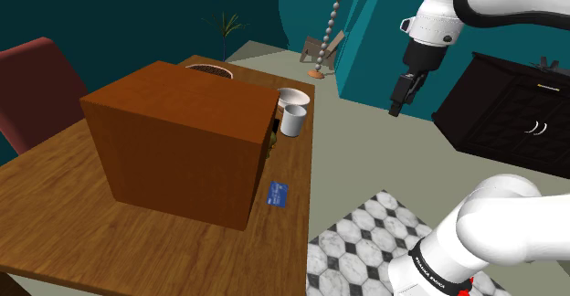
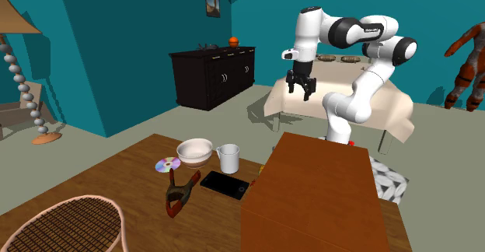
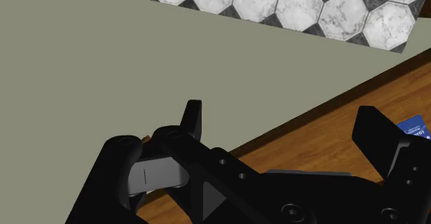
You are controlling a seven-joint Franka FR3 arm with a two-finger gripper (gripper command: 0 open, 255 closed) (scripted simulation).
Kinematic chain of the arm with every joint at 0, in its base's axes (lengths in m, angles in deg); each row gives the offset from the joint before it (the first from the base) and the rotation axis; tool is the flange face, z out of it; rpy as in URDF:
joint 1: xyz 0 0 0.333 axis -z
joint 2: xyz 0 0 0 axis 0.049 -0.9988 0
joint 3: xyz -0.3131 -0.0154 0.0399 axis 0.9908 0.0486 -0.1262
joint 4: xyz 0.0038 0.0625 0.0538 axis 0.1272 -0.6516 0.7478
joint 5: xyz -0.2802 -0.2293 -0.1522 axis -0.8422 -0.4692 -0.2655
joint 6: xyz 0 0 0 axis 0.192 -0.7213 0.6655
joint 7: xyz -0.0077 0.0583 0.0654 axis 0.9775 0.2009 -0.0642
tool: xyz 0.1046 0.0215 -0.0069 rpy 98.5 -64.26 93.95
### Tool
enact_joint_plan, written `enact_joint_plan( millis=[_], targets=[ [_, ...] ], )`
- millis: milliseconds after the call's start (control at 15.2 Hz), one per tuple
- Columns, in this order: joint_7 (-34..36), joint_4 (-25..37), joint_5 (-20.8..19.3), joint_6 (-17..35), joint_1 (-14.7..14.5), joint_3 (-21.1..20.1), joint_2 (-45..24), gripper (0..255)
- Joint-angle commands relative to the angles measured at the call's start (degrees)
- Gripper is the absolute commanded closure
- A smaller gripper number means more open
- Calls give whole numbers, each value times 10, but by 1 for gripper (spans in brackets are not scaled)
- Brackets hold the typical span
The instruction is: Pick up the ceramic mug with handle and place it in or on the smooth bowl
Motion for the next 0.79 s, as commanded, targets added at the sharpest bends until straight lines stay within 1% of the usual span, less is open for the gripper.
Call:
enact_joint_plan(
  millis=[0, 330, 726],
  targets=[
    [0, 0, 0, 0, 0, 0, 0, 0],
    [9, 5, 4, 93, -1, -5, -92, 0],
    [18, 38, 5, 190, 0, -12, -215, 0]
  ],
)
